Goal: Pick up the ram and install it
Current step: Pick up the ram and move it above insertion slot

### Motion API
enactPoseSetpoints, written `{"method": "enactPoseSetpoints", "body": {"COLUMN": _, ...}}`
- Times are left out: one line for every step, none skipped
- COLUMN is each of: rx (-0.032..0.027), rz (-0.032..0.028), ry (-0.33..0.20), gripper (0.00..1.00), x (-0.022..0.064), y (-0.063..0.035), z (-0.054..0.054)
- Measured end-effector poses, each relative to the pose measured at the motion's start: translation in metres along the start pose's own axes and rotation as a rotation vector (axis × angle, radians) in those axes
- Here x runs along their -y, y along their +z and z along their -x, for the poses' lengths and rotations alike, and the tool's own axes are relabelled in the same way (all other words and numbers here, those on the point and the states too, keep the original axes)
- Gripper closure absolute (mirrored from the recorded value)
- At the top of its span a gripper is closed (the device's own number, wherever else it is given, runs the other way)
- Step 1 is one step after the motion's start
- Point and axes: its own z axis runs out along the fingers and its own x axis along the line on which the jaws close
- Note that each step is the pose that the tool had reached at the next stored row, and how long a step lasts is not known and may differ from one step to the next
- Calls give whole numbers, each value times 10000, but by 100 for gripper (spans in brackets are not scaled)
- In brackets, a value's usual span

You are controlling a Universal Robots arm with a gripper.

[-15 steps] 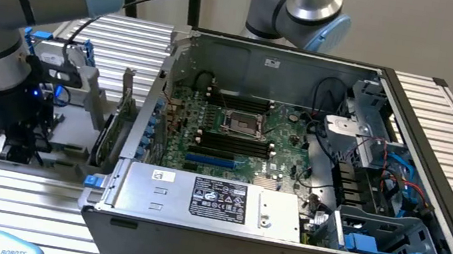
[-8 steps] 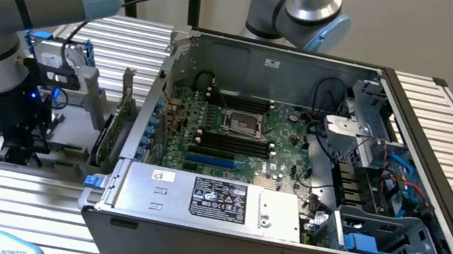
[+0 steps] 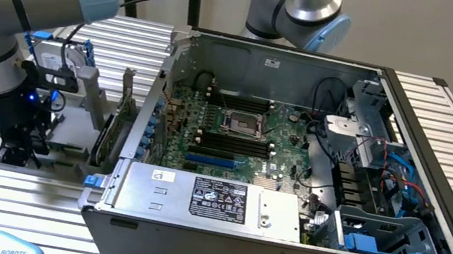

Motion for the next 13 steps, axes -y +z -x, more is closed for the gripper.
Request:
{"method": "enactPoseSetpoints", "body": {"rx": -1, "rz": 1, "ry": 8, "gripper": 64, "x": -2, "y": 3, "z": 1}}
{"method": "enactPoseSetpoints", "body": {"rx": 0, "rz": 2, "ry": 10, "gripper": 64, "x": -2, "y": 5, "z": 2}}
{"method": "enactPoseSetpoints", "body": {"rx": 4, "rz": 2, "ry": 12, "gripper": 64, "x": -3, "y": 8, "z": 3}}
{"method": "enactPoseSetpoints", "body": {"rx": 14, "rz": 3, "ry": 13, "gripper": 64, "x": -3, "y": 10, "z": 4}}
{"method": "enactPoseSetpoints", "body": {"rx": 31, "rz": 2, "ry": 13, "gripper": 64, "x": -4, "y": 12, "z": 6}}
{"method": "enactPoseSetpoints", "body": {"rx": 57, "rz": 1, "ry": 13, "gripper": 66, "x": -4, "y": 13, "z": 8}}
{"method": "enactPoseSetpoints", "body": {"rx": 86, "rz": -1, "ry": 13, "gripper": 66, "x": -4, "y": 15, "z": 10}}
{"method": "enactPoseSetpoints", "body": {"rx": 112, "rz": -1, "ry": 13, "gripper": 72, "x": -4, "y": 16, "z": 10}}
{"method": "enactPoseSetpoints", "body": {"rx": 124, "rz": -2, "ry": 12, "gripper": 72, "x": -3, "y": 17, "z": 11}}
{"method": "enactPoseSetpoints", "body": {"rx": 125, "rz": -2, "ry": 11, "gripper": 79, "x": -3, "y": 18, "z": 10}}
{"method": "enactPoseSetpoints", "body": {"rx": 125, "rz": -1, "ry": 11, "gripper": 79, "x": -3, "y": 19, "z": 10}}
{"method": "enactPoseSetpoints", "body": {"rx": 125, "rz": 0, "ry": 11, "gripper": 79, "x": -3, "y": 20, "z": 10}}
{"method": "enactPoseSetpoints", "body": {"rx": 125, "rz": 0, "ry": 11, "gripper": 79, "x": -3, "y": 20, "z": 10}}
